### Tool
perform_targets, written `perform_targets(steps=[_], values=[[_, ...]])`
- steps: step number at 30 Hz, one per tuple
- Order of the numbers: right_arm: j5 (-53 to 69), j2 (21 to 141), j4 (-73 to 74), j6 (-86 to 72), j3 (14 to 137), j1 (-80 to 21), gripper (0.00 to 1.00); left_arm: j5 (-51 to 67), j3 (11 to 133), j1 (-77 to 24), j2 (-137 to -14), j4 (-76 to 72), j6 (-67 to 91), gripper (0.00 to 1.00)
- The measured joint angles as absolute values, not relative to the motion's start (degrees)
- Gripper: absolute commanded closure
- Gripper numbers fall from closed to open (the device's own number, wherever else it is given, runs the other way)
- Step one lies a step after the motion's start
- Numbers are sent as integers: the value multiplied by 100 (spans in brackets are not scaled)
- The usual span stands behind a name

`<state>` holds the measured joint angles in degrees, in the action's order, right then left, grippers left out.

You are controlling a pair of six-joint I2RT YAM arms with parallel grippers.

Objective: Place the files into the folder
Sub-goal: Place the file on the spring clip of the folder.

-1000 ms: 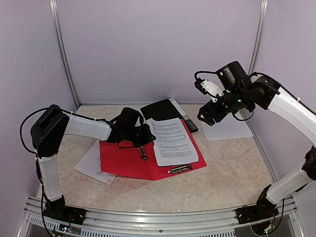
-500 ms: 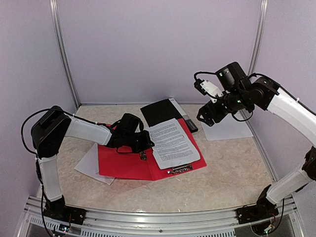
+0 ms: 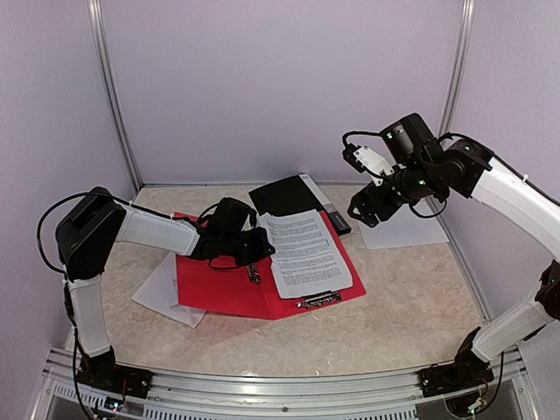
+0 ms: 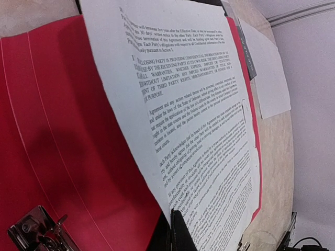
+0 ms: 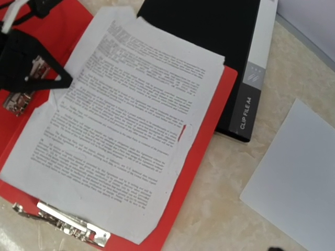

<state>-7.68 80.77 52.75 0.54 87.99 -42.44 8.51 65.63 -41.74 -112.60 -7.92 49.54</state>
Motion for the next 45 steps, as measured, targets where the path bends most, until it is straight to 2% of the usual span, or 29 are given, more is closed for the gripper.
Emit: perform_targets(steps=[38, 42, 45], values=[[-770, 8077, 5240, 54, 8663, -4244, 20, 480, 6552, -4436, -11389, -714, 4989, 100], [-770, 8077, 5240, 54, 8659, -4244, 20, 471, 6552, -4438, -11384, -714, 4976, 98], [-770, 8077, 5240, 54, 8659, -4244, 20, 506, 6552, -4438, -11384, -711, 4965, 92]])
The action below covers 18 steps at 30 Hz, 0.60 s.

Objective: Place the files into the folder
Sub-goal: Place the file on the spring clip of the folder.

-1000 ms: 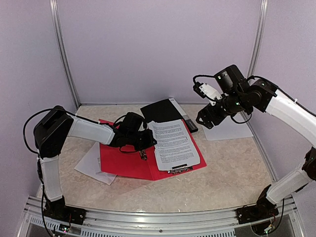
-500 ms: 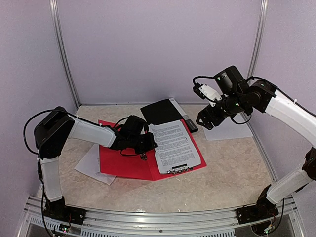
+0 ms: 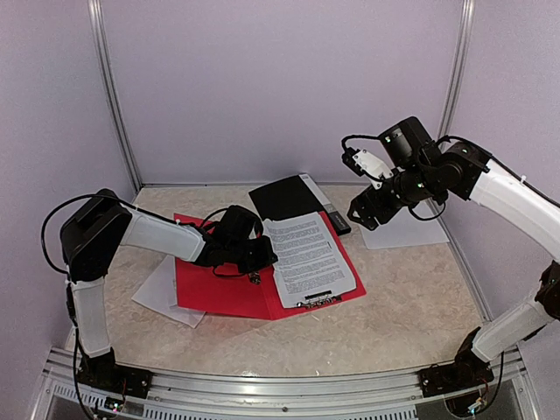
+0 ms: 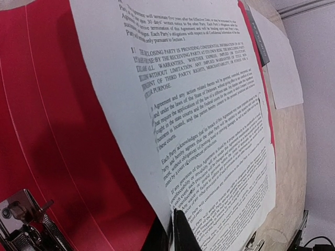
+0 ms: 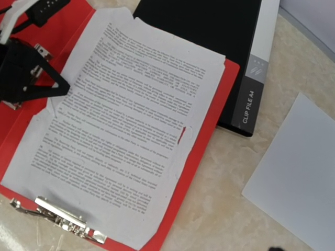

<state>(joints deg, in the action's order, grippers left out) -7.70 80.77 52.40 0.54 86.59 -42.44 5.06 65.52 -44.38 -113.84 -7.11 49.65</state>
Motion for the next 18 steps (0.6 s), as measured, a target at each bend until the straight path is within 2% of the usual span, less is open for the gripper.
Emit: perform_targets(steps=[3, 5, 18], values=[[-770, 8077, 5240, 54, 8656, -4244, 20, 552, 6558, -4445, -11384, -698, 4950, 81], [-770, 8077, 5238, 54, 8643, -4244, 20, 561, 6567, -4447, -11384, -685, 4947, 77], [-770, 8077, 5236, 54, 8595, -4244, 20, 508, 6573, -4447, -11227, -375, 4895, 64]])
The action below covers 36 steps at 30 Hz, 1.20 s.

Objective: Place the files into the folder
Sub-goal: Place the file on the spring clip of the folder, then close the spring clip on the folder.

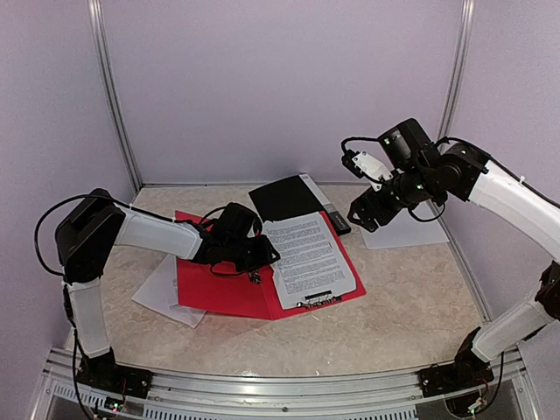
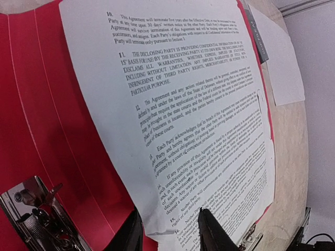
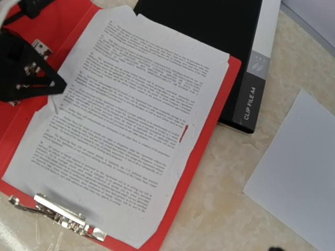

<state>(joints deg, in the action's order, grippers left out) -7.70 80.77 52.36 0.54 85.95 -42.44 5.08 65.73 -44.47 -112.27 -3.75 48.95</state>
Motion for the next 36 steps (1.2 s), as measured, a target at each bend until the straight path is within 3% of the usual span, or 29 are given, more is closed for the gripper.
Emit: perform_targets(steps=[14, 27, 36], values=[[-486, 8077, 4960, -152, 7913, -4241, 24, -64, 6547, -4646, -10495, -148, 4519, 40], [143, 8064, 3774, -860, 6311, -4901, 30, 746, 5999, -4707, -10090, -626, 3776, 38], [51, 8263, 2943, -1319, 6005, -5892, 39, 1518, 5975, -4495, -10294, -1002, 3946, 38]])
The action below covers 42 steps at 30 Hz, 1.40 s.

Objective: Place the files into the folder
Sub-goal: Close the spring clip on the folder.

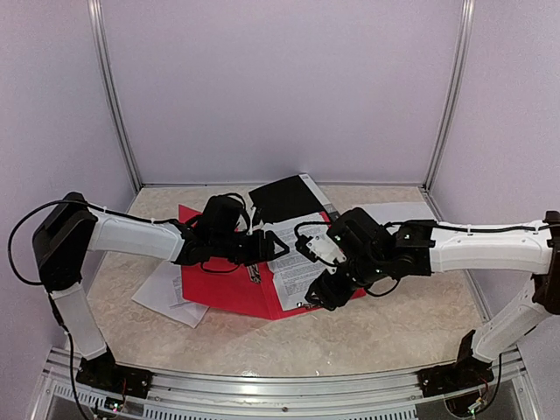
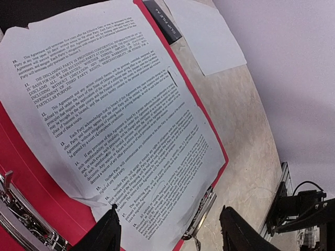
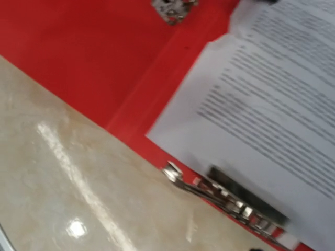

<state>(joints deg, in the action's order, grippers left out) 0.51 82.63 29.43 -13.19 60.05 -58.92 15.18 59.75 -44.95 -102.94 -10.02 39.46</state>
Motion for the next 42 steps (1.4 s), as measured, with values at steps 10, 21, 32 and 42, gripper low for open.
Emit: perform_targets(steps=[10, 21, 32, 42], values=[[-445, 9284, 2757, -1474, 6149, -6167, 51, 1675, 5870, -4292, -10304, -1114, 4176, 36], [-731, 9330, 2665, -1627, 6294, -5972, 75, 1675, 5813, -4239, -10267, -1111, 4193, 36], [-659, 9441, 2565, -1643, 6117, -5586, 82, 1634, 5813, -4239, -10213, -1103, 4187, 36], [-543, 9579, 2523, -1636, 5889, -5481, 87, 1625, 5813, -4239, -10184, -1092, 4180, 37]])
